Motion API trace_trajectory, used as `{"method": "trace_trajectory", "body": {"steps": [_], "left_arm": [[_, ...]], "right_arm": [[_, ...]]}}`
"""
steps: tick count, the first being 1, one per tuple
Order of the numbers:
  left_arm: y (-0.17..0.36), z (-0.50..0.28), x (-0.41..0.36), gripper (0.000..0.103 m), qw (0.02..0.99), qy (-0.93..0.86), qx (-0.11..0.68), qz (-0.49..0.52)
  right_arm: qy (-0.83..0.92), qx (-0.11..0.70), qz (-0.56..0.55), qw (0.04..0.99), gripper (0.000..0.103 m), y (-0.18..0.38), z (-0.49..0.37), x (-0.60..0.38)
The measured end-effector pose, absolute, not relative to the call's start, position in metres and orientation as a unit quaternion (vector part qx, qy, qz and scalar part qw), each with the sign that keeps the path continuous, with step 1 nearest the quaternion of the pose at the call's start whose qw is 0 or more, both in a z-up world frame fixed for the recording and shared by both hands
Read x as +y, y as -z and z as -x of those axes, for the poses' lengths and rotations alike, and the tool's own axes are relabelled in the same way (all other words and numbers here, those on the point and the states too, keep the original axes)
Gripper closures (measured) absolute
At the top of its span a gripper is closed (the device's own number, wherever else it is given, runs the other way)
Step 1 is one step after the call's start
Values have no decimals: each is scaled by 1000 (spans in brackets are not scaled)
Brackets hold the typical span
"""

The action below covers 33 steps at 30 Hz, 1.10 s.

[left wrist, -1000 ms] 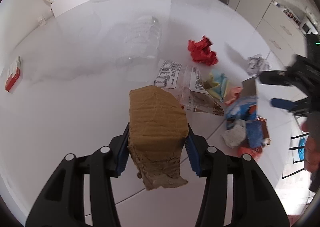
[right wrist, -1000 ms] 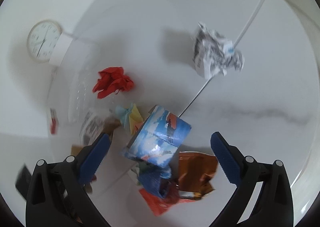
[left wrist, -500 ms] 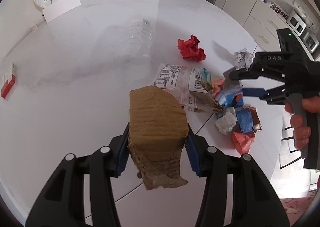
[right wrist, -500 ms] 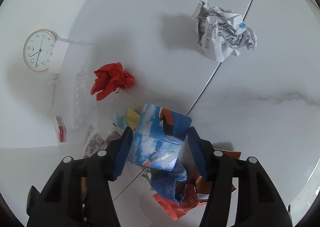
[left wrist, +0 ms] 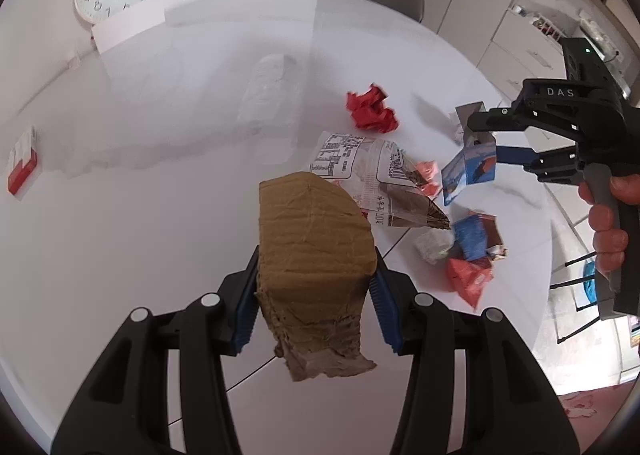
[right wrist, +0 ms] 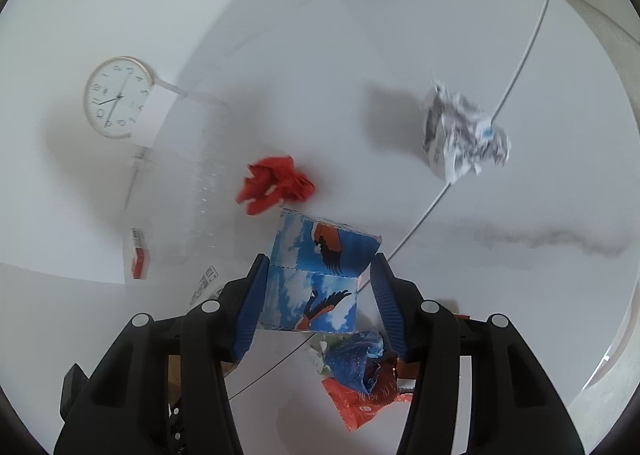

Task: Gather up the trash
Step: 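Grasp the brown paper bag with the left gripper while the right grasps the blue printed box, then carry the blue box to the bin and open the right gripper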

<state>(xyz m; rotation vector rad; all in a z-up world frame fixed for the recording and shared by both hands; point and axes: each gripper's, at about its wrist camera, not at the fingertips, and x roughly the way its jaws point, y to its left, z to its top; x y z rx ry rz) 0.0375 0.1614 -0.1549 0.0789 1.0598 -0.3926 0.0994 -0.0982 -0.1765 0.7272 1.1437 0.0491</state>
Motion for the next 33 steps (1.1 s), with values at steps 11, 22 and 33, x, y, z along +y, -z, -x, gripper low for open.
{"method": "trace_trajectory", "body": {"steps": [11, 22, 33], "left_arm": [[124, -22, 134, 55, 852, 225, 469, -55], [101, 14, 54, 55, 832, 319, 445, -92], [92, 40, 18, 55, 827, 325, 446, -105]], "right_arm": [[-4, 493, -288, 821, 50, 136, -49, -141], [131, 518, -261, 804, 50, 176, 69, -245], [153, 577, -248, 763, 50, 250, 107, -272]]}}
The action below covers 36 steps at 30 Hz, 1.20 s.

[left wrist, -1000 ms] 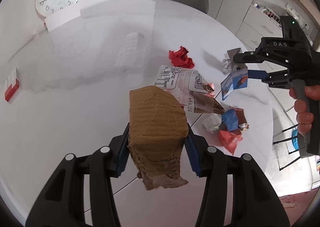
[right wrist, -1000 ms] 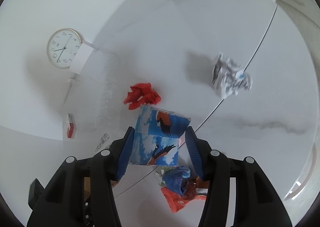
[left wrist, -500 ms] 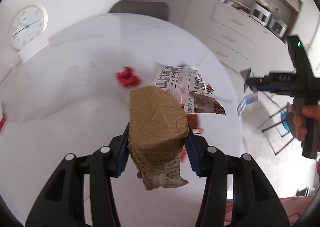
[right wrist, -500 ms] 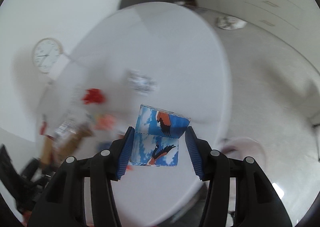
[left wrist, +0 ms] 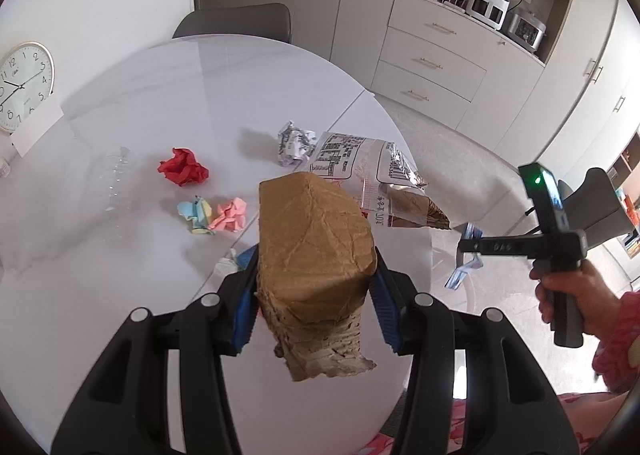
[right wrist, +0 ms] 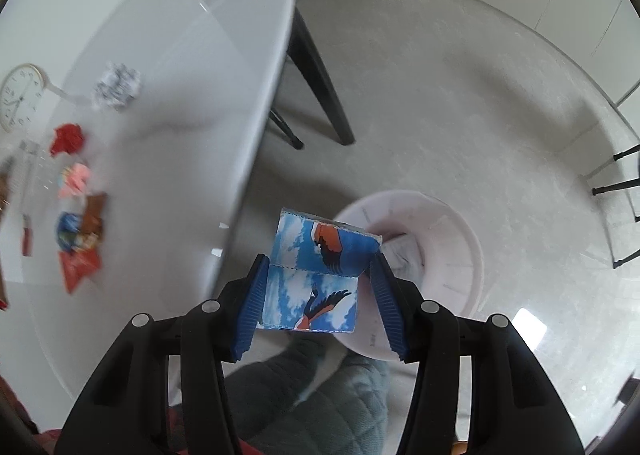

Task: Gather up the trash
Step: 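Carry the blue box to the bin and open the right gripper, then grasp the clear snack bag with the right gripper and drop it into the bin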

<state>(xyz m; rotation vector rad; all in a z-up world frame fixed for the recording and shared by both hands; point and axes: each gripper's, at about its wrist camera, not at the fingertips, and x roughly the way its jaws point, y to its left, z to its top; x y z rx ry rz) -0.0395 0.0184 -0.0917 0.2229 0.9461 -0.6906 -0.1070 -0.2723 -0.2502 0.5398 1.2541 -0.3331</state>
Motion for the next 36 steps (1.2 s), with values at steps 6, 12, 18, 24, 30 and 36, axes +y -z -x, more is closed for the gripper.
{"method": "trace_trajectory", "body": {"steps": [6, 12, 18, 24, 30, 36], "left_arm": [[91, 51, -1, 55, 824, 334, 444, -113], [89, 56, -13, 55, 822, 343, 438, -117], [80, 62, -17, 55, 826, 353, 425, -109], [66, 65, -13, 55, 836, 358, 405, -98], [52, 65, -6, 55, 845, 368, 378, -86], [53, 60, 0, 55, 845, 369, 378, -87]], "right_arm": [[163, 594, -238, 751, 45, 262, 111, -279], [129, 555, -255, 781, 25, 219, 108, -282], [26, 486, -282, 827, 11, 147, 85, -269], [-72, 456, -350, 815, 6, 117, 66, -267], [-141, 462, -422, 767, 5, 122, 37, -257], [-197, 458, -444, 744, 14, 121, 15, -235]]}}
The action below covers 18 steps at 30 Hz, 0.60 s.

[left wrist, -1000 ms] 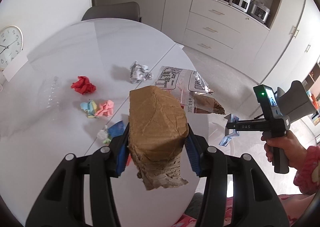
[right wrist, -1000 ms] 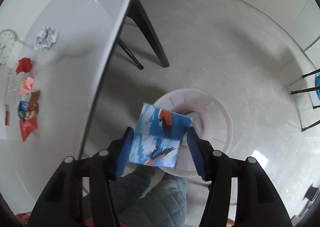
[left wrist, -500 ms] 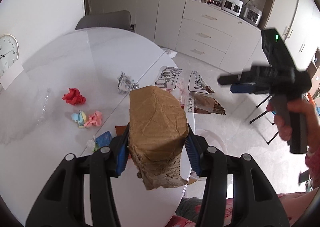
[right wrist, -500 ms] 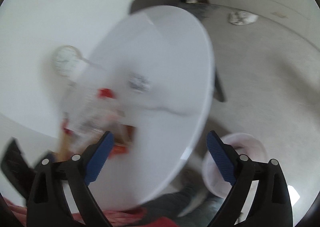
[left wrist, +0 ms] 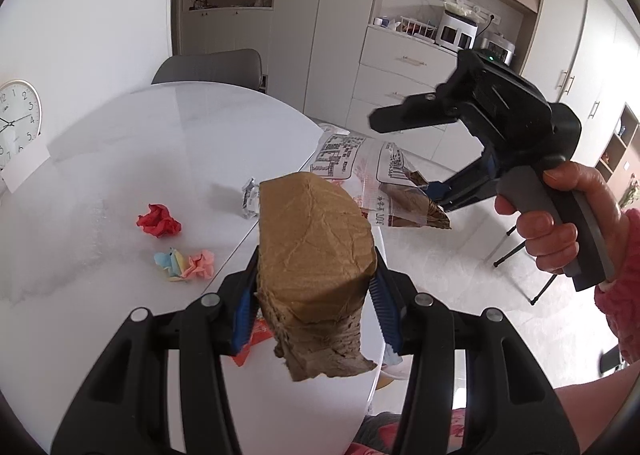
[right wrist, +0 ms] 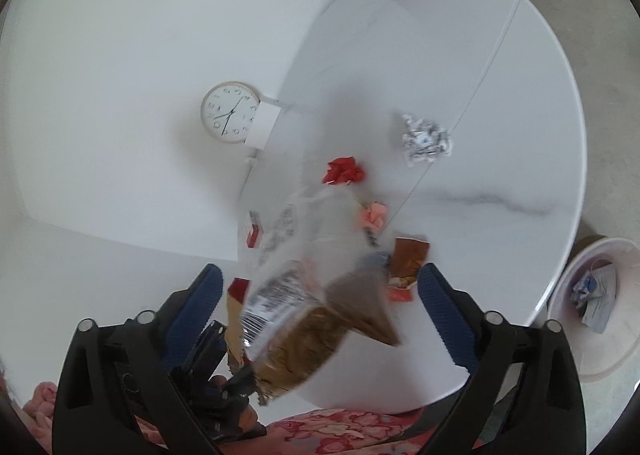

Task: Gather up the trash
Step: 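Grasp the clear snack bag with the right gripper and drop it into the bin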

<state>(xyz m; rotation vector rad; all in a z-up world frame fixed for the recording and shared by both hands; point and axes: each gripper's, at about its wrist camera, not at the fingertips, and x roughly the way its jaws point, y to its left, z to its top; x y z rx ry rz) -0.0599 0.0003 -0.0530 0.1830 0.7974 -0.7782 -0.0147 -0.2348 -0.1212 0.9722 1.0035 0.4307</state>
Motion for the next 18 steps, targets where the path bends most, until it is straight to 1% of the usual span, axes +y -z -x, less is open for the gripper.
{"method": "trace_trajectory", "body": {"steps": [1, 2, 6, 7, 8, 13, 18], "left_arm": [[54, 59, 1, 55, 844, 369, 379, -88], [55, 58, 2, 55, 844, 368, 381, -88], [57, 55, 3, 55, 841, 366, 389, -88], [58, 54, 2, 55, 839, 367, 391, -89], [60, 54, 1, 55, 838, 368, 394, -91], [74, 54, -14, 55, 822, 376, 414, -106], [98, 61, -48, 55, 792, 397, 441, -139]], "right_arm": [[-200, 459, -444, 743, 25, 121, 13, -232], [-204, 459, -446, 741, 38, 122, 13, -230], [-196, 454, -442, 748, 47, 121, 14, -229], [-196, 452, -443, 749, 54, 121, 16, -230], [-193, 447, -447, 750, 59, 121, 20, -233], [-153, 428, -460, 763, 59, 124, 47, -259], [-55, 426, -447, 785, 59, 135, 100, -303]]}}
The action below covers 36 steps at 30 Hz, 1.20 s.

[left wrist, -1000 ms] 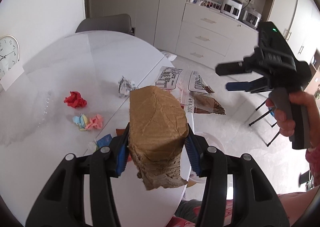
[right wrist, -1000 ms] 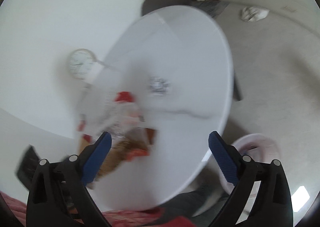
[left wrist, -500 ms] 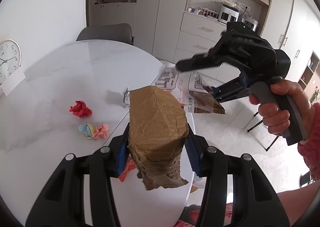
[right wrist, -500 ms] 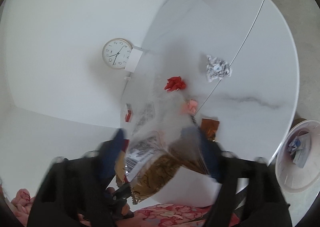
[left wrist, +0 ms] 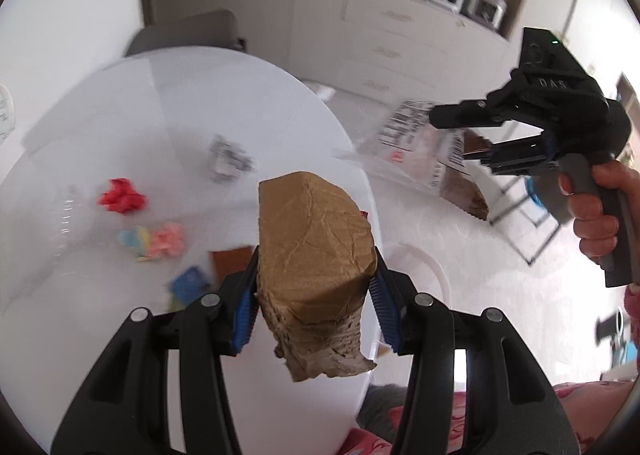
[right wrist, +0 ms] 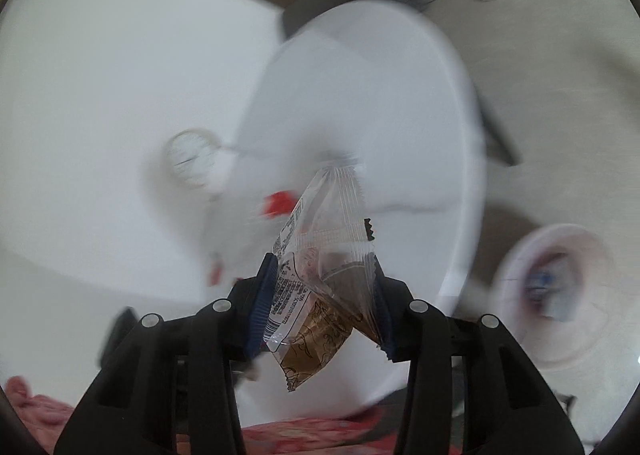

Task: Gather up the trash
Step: 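Grasp the clear snack bag with the right gripper and drop it into the bin, then lower the brown paper bag into the bin and open the left gripper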

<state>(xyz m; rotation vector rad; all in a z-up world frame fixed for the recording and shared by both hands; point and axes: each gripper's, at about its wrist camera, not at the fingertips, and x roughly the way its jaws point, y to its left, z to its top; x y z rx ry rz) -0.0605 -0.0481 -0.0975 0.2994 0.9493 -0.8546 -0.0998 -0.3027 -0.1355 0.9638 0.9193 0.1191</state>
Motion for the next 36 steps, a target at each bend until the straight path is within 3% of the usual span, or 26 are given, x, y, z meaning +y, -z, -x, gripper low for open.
{"method": "trace_trajectory", "body": {"steps": [12, 16, 20, 27, 30, 34, 36], "left_arm": [[209, 110, -206, 53, 669, 463, 544, -204], [240, 116, -230, 32, 656, 444, 573, -209], [250, 119, -240, 25, 657, 429, 586, -202], [220, 108, -225, 24, 687, 407, 570, -195], [191, 104, -208, 20, 712, 390, 555, -181], [150, 95, -179, 9, 759, 351, 522, -169], [135, 88, -164, 8, 776, 328, 514, -161]], "right_arm": [[132, 478, -395, 773, 59, 198, 209, -386], [140, 500, -370, 771, 59, 218, 222, -397], [133, 512, -359, 769, 58, 231, 225, -403], [120, 535, -320, 773, 56, 250, 219, -400], [112, 553, -285, 775, 51, 264, 204, -388], [102, 592, -221, 769, 21, 295, 183, -361], [95, 602, -219, 762, 15, 307, 176, -353]]}}
